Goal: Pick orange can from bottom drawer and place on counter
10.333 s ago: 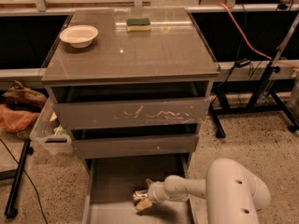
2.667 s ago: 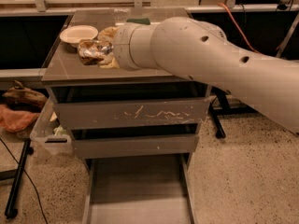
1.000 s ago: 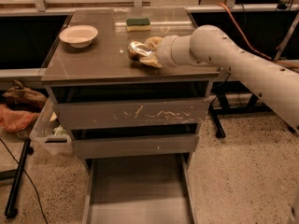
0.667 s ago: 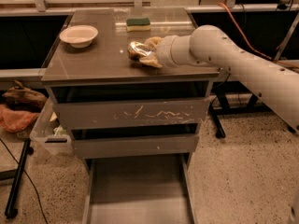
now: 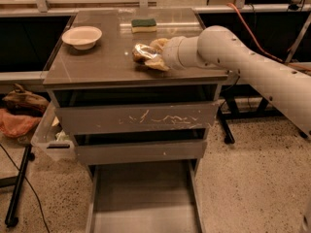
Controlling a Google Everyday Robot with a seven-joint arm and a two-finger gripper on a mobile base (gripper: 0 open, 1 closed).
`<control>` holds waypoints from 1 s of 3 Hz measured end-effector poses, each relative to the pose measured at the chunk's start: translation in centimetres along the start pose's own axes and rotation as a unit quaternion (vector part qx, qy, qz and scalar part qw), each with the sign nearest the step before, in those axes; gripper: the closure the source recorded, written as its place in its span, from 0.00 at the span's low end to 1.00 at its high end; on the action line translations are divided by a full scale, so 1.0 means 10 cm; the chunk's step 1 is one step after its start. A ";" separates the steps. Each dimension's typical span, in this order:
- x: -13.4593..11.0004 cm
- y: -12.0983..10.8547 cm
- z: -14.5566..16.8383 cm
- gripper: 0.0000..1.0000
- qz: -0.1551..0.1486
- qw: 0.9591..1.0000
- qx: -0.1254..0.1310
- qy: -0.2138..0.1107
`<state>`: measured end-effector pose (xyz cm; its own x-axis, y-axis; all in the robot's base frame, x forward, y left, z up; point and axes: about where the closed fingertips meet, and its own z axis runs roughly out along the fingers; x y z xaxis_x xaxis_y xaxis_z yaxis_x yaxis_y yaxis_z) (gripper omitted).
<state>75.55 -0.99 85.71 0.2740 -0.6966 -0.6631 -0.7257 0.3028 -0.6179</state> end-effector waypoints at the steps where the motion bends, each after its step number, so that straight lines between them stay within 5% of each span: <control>1: 0.00 0.00 0.00 0.11 0.000 1.000 0.000 0.000; 2: 0.00 0.00 0.00 0.00 0.000 1.000 0.000 0.000; 3: 0.00 0.00 0.00 0.00 0.000 1.000 0.000 0.000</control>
Offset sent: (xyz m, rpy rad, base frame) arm 0.0000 0.0000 0.0000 0.0000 0.0000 0.0000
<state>75.55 -0.98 85.71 0.2740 -0.6966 -0.6631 -0.7257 0.3027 -0.6178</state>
